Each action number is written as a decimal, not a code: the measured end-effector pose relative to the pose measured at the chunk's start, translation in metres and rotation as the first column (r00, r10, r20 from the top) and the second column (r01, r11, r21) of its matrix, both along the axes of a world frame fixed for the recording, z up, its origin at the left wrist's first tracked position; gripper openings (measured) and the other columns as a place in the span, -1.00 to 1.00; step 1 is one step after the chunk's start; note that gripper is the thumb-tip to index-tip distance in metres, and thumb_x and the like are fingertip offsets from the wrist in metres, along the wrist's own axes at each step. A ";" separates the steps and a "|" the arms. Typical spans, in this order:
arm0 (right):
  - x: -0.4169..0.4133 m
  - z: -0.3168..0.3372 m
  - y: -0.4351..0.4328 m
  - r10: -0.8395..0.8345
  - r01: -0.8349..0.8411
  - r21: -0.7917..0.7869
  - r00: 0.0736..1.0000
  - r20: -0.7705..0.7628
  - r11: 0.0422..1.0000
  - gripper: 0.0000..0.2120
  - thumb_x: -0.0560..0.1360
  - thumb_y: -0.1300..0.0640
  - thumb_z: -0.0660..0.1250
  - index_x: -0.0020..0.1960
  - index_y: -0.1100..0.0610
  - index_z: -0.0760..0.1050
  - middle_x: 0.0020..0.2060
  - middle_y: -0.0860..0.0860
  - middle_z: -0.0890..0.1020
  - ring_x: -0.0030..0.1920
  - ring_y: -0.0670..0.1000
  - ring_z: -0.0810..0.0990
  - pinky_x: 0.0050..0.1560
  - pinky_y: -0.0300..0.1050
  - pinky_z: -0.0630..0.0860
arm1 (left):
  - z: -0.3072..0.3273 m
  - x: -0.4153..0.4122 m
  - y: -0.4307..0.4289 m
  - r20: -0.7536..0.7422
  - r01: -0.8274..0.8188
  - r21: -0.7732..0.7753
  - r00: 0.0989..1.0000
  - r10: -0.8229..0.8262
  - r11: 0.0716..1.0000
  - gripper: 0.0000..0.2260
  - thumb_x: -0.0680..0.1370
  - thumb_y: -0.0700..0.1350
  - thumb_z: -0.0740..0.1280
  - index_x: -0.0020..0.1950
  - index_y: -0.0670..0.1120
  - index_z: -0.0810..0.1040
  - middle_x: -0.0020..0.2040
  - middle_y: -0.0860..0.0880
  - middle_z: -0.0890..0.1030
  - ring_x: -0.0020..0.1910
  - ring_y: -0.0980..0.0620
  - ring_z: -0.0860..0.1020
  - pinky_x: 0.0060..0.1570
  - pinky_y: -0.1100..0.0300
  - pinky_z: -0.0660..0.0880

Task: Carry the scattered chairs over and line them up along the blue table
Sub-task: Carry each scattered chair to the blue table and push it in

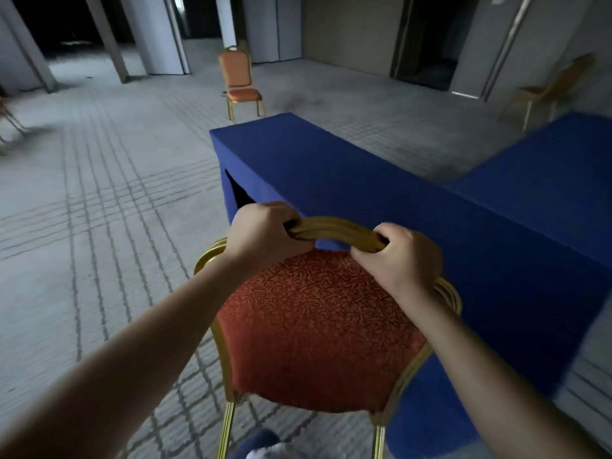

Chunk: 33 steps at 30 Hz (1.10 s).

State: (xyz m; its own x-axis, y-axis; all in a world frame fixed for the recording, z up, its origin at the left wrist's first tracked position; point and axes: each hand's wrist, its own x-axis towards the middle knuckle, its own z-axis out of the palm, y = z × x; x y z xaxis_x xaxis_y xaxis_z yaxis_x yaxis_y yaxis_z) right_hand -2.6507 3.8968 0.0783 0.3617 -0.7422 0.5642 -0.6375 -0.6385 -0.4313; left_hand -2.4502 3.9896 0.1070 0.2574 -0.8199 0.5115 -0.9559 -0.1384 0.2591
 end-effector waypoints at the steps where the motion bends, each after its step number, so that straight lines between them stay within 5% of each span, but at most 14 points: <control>1: -0.002 0.000 -0.007 -0.052 0.052 -0.008 0.999 -0.005 0.999 -0.63 0.28 -0.12 0.44 -0.46 0.06 0.35 -0.59 -0.08 0.40 -0.55 -0.06 0.36 -0.52 -0.26 0.13 | 0.001 0.001 -0.016 0.003 0.061 -0.010 0.998 -0.061 0.998 -0.73 0.26 0.18 0.37 -0.39 0.06 0.35 -0.44 0.12 0.35 -0.45 0.09 0.39 -0.40 0.25 0.20; 7: -0.018 -0.009 -0.057 -0.382 0.381 -0.022 0.924 -0.034 0.924 -0.66 0.26 -0.17 0.39 -0.44 0.07 0.41 -0.57 -0.11 0.43 -0.53 -0.07 0.39 -0.49 -0.27 0.22 | -0.009 0.001 -0.125 0.013 0.355 -0.009 0.935 -0.354 0.935 -0.71 0.26 0.22 0.30 -0.32 0.00 0.57 -0.38 0.12 0.47 -0.42 0.10 0.48 -0.42 0.28 0.25; 13: -0.018 -0.024 -0.108 -0.590 0.589 -0.039 0.805 -0.069 0.808 -0.69 0.30 -0.12 0.34 -0.45 0.08 0.42 -0.56 -0.08 0.44 -0.52 -0.04 0.42 -0.48 -0.22 0.33 | -0.025 0.002 -0.225 -0.033 0.588 -0.045 0.807 -0.590 0.808 -0.79 0.27 0.15 0.32 -0.37 0.02 0.53 -0.41 0.16 0.41 -0.44 0.17 0.42 -0.45 0.40 0.17; 23: -0.020 -0.072 -0.131 -0.723 0.724 0.005 0.689 -0.056 0.690 -0.78 0.28 -0.02 0.40 -0.44 0.05 0.44 -0.55 -0.09 0.44 -0.55 -0.04 0.41 -0.57 -0.25 0.29 | -0.077 -0.012 -0.309 -0.056 0.803 -0.016 0.594 -0.803 0.595 -0.78 0.27 0.06 0.40 -0.43 -0.02 0.44 -0.45 0.12 0.36 -0.47 0.13 0.32 -0.48 0.29 0.18; 29: -0.015 -0.075 -0.143 -0.716 0.715 -0.044 0.693 -0.089 0.698 -0.59 0.31 -0.26 0.49 -0.39 0.04 0.47 -0.51 -0.10 0.49 -0.50 -0.08 0.42 -0.55 -0.26 0.26 | -0.082 -0.007 -0.320 -0.123 0.786 0.067 0.617 -0.777 0.614 -0.75 0.26 0.06 0.43 -0.40 0.05 0.36 -0.44 0.14 0.35 -0.46 0.16 0.34 -0.47 0.34 0.17; 33: -0.014 -0.064 -0.144 -0.681 0.693 0.082 0.719 -0.135 0.716 -0.56 0.29 -0.36 0.43 -0.33 0.00 0.44 -0.45 -0.12 0.49 -0.44 -0.10 0.44 -0.51 -0.30 0.27 | -0.077 -0.009 -0.324 -0.152 0.784 0.200 0.618 -0.771 0.588 -0.78 0.31 0.11 0.39 -0.35 0.04 0.41 -0.38 0.10 0.43 -0.41 0.14 0.41 -0.46 0.30 0.23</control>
